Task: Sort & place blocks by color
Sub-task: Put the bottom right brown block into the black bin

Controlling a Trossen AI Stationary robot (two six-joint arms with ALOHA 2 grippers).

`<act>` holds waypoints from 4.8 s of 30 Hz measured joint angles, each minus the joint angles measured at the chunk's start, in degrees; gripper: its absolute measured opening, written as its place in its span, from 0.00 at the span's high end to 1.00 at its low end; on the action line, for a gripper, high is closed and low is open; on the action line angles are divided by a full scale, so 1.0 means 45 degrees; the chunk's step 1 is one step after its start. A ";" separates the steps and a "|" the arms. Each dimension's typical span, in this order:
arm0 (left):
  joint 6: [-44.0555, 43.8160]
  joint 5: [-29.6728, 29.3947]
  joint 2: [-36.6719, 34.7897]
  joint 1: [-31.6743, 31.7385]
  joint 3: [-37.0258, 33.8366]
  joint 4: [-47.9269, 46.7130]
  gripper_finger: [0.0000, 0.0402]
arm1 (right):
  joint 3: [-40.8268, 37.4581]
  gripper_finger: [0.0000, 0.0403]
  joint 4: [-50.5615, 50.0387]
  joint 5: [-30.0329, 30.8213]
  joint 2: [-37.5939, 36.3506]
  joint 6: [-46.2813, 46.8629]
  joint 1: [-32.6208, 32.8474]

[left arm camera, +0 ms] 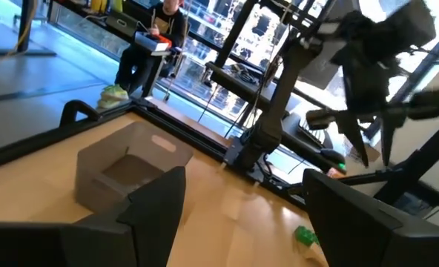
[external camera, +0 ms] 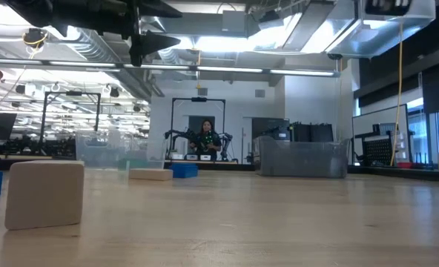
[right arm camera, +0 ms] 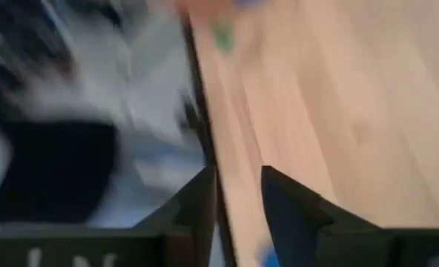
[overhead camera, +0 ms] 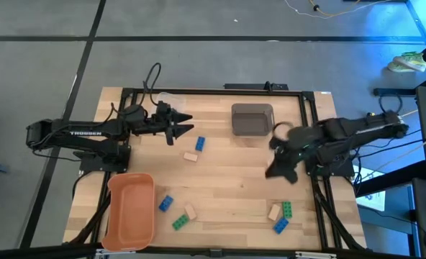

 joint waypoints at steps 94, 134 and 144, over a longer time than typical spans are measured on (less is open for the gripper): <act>0.0365 -0.2642 0.0005 0.0000 0.0010 -0.0016 0.35 | -0.3347 0.70 0.3042 0.1800 0.4653 -0.8430 0.5659; 0.0307 -0.2647 0.0005 -0.0004 0.0010 -0.0010 0.35 | -0.4934 0.30 0.4315 0.2770 0.4878 -1.0930 0.5629; 0.0311 -0.2647 0.0005 -0.0005 0.0010 -0.0010 0.35 | -0.4945 0.46 0.4593 0.2529 0.6221 -1.1436 0.5629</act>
